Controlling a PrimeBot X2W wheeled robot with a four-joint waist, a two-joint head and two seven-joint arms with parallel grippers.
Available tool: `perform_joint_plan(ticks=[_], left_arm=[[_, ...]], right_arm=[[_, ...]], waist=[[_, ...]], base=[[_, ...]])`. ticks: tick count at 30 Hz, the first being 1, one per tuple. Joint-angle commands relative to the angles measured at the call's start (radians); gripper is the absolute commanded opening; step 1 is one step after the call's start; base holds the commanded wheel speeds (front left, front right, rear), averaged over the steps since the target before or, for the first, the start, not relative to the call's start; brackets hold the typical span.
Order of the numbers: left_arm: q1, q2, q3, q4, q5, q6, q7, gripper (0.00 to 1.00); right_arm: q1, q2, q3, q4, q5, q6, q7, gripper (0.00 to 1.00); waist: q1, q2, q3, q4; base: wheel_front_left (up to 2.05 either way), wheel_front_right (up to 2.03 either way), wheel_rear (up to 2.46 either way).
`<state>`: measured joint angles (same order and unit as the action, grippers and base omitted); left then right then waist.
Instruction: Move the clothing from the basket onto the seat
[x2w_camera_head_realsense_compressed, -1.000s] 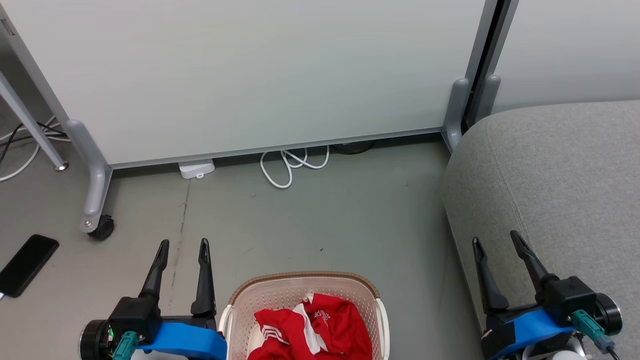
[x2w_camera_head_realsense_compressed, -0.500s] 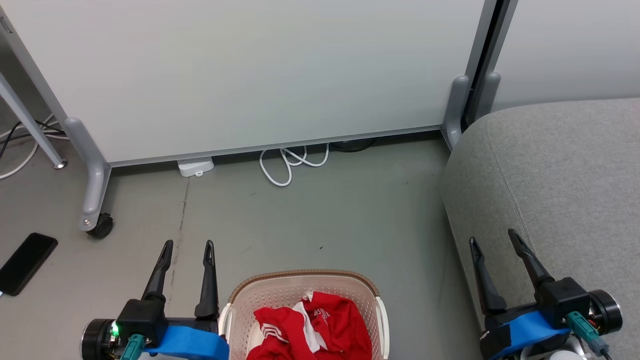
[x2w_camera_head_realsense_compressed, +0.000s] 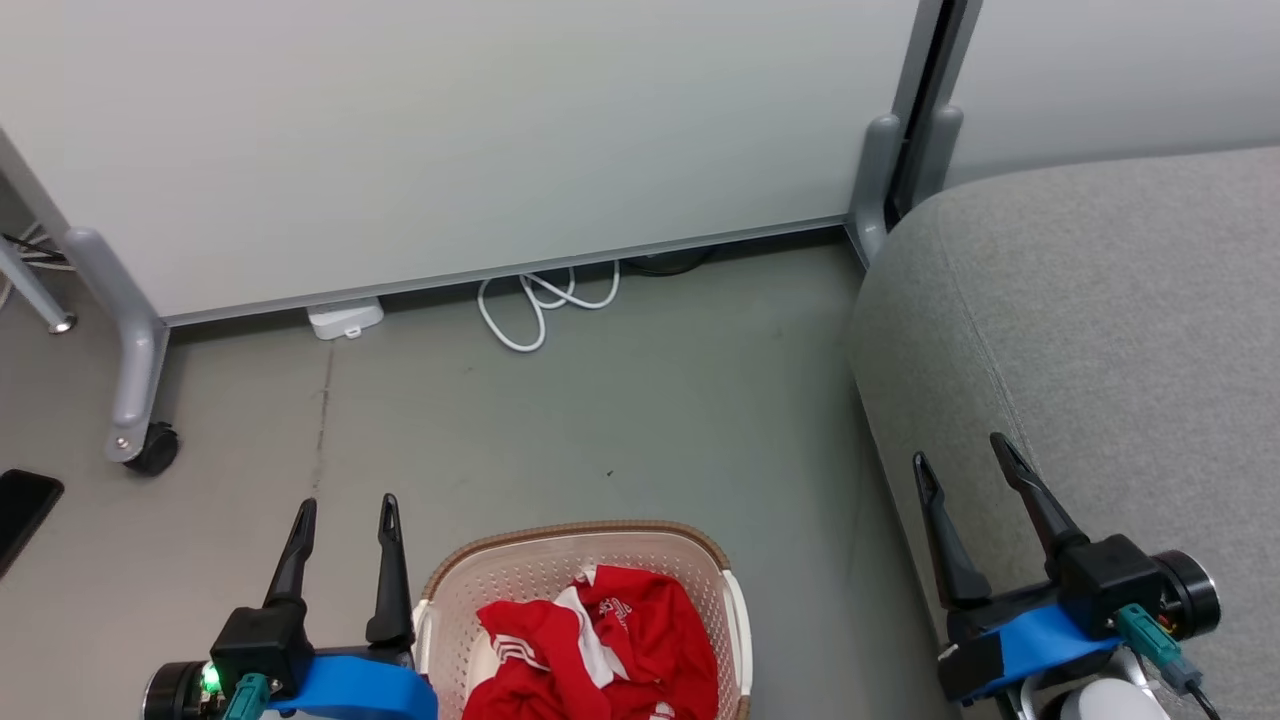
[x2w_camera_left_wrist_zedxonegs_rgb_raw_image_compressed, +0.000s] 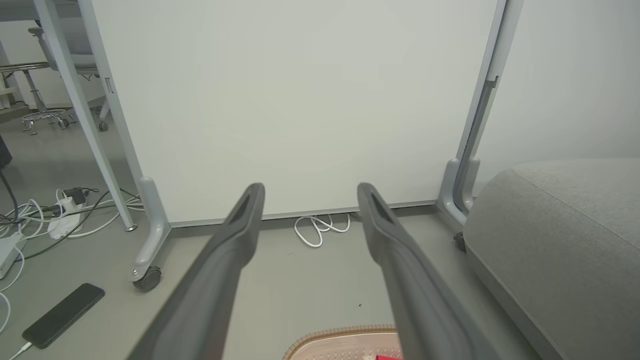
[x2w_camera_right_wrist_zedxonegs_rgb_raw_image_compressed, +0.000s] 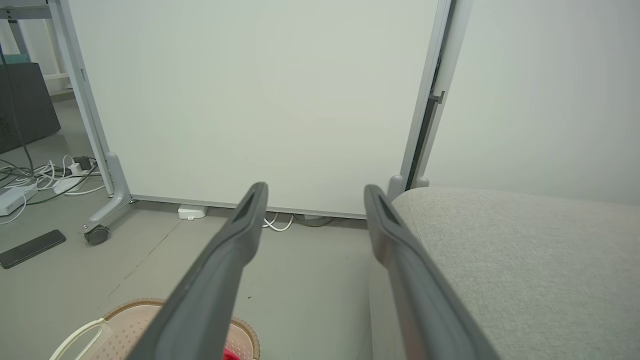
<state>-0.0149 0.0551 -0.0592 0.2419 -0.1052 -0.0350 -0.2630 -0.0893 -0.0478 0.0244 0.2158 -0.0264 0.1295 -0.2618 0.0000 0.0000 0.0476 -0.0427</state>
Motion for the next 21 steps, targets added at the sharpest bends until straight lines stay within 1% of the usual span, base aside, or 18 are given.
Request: perform_joint_plan(ticks=[1, 3, 11, 13, 15, 21], left_arm=[[-0.005, -0.002, 0.008, 0.021, -0.012, 0.01, -0.003, 1.0], [-0.017, -0.003, 0.016, 0.056, -0.027, 0.016, -0.003, 1.0], [-0.118, 0.002, 0.018, 0.244, -0.058, 0.01, -0.003, 1.0], [-0.157, 0.005, 0.035, 0.29, -0.069, 0.023, -0.002, 1.0], [-0.195, 0.013, 0.038, 0.333, -0.07, 0.027, -0.002, 1.0], [-0.297, 0.051, 0.039, 0.459, -0.071, 0.021, 0.006, 1.0]], right_arm=[[-0.022, -0.004, 0.012, -0.006, -0.001, 0.002, -0.005, 1.0], [-0.037, -0.004, 0.029, -0.01, -0.001, 0.001, -0.005, 1.0], [-0.09, -0.004, 0.066, -0.04, 0.022, 0.001, -0.004, 1.0], [-0.104, -0.004, 0.074, -0.05, 0.028, 0.001, -0.004, 1.0], [-0.118, -0.003, 0.08, -0.062, 0.036, 0.001, -0.004, 1.0], [-0.161, -0.003, 0.09, -0.104, 0.067, 0.001, -0.004, 1.0]], waist=[[0.0, 0.0, 0.033, -0.039], [0.0, 0.0, 0.055, -0.068], [0.0, 0.0, 0.183, -0.173], [0.0, 0.0, 0.226, -0.197], [0.0, 0.0, 0.267, -0.217], [0.0, 0.0, 0.388, -0.272]], base=[[0.0, 0.0, 0.0], [0.0, 0.0, 0.0], [0.0, 0.0, 0.0], [0.0, 0.0, 0.0], [0.0, 0.0, 0.0], [0.0, 0.0, 0.0]])
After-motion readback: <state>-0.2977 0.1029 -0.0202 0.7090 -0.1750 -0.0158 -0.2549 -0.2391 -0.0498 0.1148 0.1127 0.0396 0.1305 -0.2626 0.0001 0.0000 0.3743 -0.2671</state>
